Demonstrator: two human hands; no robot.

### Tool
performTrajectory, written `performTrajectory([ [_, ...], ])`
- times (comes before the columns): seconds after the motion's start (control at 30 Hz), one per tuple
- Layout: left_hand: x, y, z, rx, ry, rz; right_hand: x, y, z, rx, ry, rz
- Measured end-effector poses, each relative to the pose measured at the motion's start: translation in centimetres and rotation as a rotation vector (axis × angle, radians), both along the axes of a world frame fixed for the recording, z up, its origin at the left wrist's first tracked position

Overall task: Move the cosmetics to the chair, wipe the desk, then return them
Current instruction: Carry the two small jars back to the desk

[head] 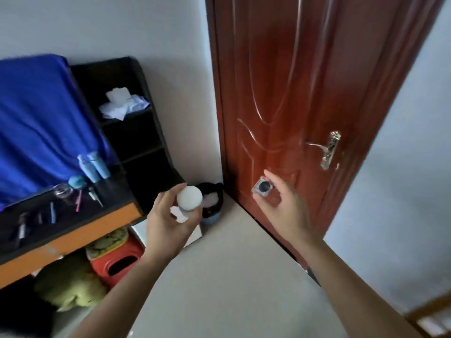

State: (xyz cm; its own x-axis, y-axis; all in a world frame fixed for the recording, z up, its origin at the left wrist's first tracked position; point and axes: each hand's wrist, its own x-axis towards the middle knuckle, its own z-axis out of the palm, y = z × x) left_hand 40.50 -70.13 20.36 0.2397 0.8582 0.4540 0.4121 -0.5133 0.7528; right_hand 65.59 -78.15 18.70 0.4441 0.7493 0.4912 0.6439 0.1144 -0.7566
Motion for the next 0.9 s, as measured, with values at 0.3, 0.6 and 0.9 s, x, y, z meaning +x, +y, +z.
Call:
performTrajectory([
  [0.3,-18.6,11.3,0.8,0.004,0.007,0.287,-18.9,19.6,0.9,-0.042,-0.058,0.345],
  [0.6,-26.1,21.1,-3.4,-0.073,0.0,0.469,-26.4,34.1,-2.4,-0.091,-0.065,0.532],
  [0.9,-28.7,37.5,-2.9,-0.103,0.021,0.654,-29.8,53.0,-4.0,-0.08,-0.063,0.684],
])
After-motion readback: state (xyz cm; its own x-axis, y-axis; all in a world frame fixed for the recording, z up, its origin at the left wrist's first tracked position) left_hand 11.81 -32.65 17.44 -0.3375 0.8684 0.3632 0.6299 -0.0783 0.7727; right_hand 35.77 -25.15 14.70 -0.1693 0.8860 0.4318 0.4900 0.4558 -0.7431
